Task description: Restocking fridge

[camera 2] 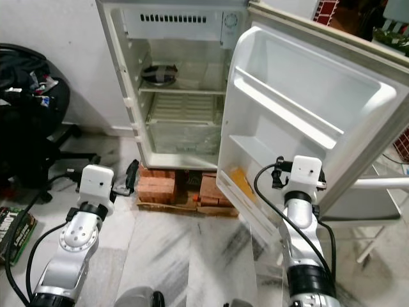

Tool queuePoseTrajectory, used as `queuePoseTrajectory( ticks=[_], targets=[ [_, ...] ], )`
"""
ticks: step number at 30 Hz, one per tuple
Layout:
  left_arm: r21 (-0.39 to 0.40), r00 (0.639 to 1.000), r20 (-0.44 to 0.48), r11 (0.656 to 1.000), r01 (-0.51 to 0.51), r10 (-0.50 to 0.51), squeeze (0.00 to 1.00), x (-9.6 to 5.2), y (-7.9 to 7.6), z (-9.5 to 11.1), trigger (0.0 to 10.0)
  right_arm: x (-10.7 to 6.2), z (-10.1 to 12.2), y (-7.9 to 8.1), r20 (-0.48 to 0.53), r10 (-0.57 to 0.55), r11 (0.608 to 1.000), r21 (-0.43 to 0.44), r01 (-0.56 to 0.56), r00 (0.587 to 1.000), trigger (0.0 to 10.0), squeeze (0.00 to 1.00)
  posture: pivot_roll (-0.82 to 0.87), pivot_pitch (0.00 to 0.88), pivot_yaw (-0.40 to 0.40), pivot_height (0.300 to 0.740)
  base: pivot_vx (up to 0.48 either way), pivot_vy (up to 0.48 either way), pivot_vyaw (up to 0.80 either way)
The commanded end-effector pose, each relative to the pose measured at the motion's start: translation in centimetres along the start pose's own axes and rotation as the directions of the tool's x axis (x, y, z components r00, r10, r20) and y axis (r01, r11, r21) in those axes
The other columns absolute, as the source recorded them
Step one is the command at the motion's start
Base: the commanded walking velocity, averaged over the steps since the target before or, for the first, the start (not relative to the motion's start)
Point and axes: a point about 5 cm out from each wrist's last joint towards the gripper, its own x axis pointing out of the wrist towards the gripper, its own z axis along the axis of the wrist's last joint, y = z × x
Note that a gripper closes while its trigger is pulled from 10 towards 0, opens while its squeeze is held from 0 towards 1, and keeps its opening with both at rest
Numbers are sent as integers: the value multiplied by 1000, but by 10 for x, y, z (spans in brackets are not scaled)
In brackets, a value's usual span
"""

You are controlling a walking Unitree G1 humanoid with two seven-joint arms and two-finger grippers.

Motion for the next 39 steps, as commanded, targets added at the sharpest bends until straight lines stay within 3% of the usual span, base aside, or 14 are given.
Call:
queuePoseTrajectory(
  ticks=[1, 6, 8, 10, 17, 25, 27, 31, 35, 39],
  targets=[
    [8, 1000, 10, 1000, 7, -7, 0, -1, 0, 2, 10000, 5, 5, -9, -3, -36, 999, 22, 36, 999, 10000, 0, 117, 0, -1, 740, 240, -412, 0],
    [5, 1000, 6, 1000, 0, 0, 0, -3, 0, 0, 10000, -7, -7, -11, -76, -27, 999, 31, 30, 997, 10000, 0, 117, 0, -8, 740, 48, -393, 0],
    [4, 1000, -5, 1000, -9, 9, 0, -4, 2, -2, 10000, -29, -20, -17, -142, -19, 999, 24, 23, 990, 10000, 0, 110, 0, -10, 740, 0, 0, 0],
    [4, 1000, -9, 1000, -8, 8, 0, -5, 2, -3, 10000, -36, -23, -19, -158, -18, 1000, 18, 21, 987, 10000, 0, 104, 0, -11, 740, 0, 0, 0],
    [-13, 999, -6, 999, 38, -38, 0, -4, -5, -2, 10000, -68, -58, -61, -302, -225, 974, -88, 208, 926, 10000, 0, 85, 0, -2, 740, 0, 0, 0],
    [-5, 999, -20, 999, 45, -45, 0, -6, -2, -5, 10000, -76, -71, -91, -329, -292, 956, -129, 264, 898, 10000, 0, 71, 0, 2, 740, 0, 0, 0],
    [-23, 998, -26, 998, 63, -63, 0, -7, -3, -5, 10000, -81, -69, -91, -344, -250, 968, -80, 237, 905, 10000, 0, 69, 2, 3, 740, 0, 0, 0],
    [-29, 995, -34, 995, 97, -98, 0, -9, -7, -6, 10000, -93, -67, -91, -369, -260, 966, -108, 236, 892, 10000, 0, 53, 12, 5, 740, 0, 0, 0],
    [-30, 994, -38, 994, 105, -106, 0, -12, -6, -8, 10000, -109, -64, -85, -377, -213, 977, -65, 203, 901, 10000, 0, 34, 30, 13, 740, 0, 0, 0],
    [-27, 991, -50, 992, 123, -125, 0, -14, -7, -11, 10000, -132, -71, -98, -400, -271, 962, -90, 256, 875, 10000, 0, 3, 36, 34, 740, 0, 0, 0]
  ],
)
